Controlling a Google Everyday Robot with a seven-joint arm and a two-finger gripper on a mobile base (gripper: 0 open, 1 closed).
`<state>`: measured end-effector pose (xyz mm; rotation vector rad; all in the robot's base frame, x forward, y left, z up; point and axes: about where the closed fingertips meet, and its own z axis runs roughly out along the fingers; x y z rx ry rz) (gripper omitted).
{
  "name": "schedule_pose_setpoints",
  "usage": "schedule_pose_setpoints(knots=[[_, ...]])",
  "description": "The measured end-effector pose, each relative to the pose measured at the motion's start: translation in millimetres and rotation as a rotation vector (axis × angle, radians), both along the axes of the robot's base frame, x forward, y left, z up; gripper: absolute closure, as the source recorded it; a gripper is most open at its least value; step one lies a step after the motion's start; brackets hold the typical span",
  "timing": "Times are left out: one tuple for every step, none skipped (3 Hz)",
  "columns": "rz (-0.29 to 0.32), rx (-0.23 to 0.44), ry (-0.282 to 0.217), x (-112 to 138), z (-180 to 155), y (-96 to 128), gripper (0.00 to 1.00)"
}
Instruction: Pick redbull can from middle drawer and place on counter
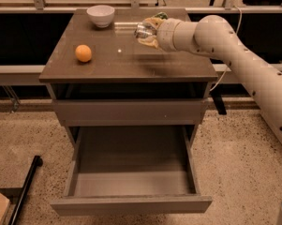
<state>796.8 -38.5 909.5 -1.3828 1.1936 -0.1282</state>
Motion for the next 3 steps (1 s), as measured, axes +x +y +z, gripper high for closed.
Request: schedule_pose_setpoints(knots=[[0.003, 0.000, 0.002, -0.8, -1.1, 2.4, 0.05], [0.004, 0.000, 0.003, -0.8, -1.6, 3.6, 0.00], [0.004, 0.000, 0.003, -0.8, -1.6, 3.6, 0.00]])
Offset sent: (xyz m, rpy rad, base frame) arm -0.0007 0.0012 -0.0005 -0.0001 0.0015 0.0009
